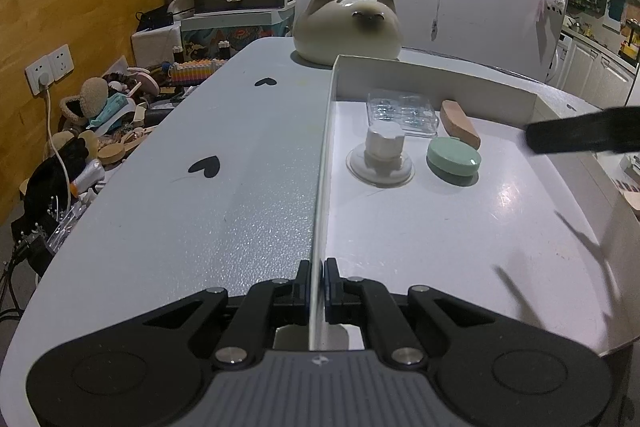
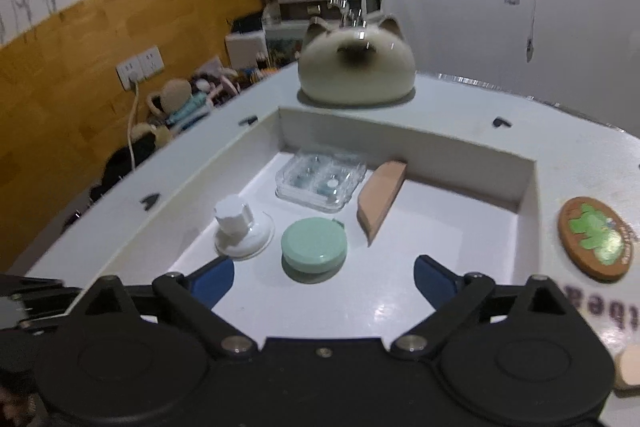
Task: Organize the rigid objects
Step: 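Move the right gripper to the cork elephant coaster and grasp it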
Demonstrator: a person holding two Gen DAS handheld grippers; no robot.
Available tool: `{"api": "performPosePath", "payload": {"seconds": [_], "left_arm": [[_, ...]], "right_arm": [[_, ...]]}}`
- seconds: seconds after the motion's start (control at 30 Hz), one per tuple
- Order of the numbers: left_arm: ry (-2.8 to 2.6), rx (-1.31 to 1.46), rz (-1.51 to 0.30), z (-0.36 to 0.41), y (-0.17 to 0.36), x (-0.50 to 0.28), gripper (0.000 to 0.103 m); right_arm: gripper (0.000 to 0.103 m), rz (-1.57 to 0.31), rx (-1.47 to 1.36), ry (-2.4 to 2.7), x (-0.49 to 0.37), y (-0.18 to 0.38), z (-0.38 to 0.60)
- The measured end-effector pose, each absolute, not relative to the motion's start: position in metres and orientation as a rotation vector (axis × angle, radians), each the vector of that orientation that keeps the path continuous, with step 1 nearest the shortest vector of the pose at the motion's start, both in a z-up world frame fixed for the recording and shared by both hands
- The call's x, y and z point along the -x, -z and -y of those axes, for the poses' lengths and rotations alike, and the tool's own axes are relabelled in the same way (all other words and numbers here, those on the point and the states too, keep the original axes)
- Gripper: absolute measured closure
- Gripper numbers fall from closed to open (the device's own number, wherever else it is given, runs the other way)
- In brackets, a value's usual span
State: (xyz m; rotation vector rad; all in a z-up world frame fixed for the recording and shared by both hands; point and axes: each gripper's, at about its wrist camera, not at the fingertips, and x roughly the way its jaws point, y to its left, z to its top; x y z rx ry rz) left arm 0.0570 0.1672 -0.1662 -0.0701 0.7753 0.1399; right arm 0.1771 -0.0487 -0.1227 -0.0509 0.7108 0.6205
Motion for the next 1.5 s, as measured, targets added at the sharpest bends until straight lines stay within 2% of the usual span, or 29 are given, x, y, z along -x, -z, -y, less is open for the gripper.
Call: {"api": "performPosePath", "payload": {"seconds": [0.37,0.8,1.17,1.5], "left_arm": [[-0.144,0.062,-0.771,-0.166,0.166,-0.056,0.098],[-0.154,0.062,-0.769,-0.165,0.166,-0.056,0.098],[-0.162,0.06,-0.768,-0.163,0.166,-0.055,0.098],[-0.183,0.07,-0.765,-0.161,0.166,-0.055,0.097]], "right_arm": [[0.0,-0.574,0.008,-0.449,-0.17,0.099,0.149],[0.0,-0.613,0.001,-0.237,-0.195,0.142,0.24],[0.0,-0.552,0.06,-0.237,-0.214,0.164,0.241],[0.0,-0.652,0.203,-0.397,-0.267,0.179,0.217]]}}
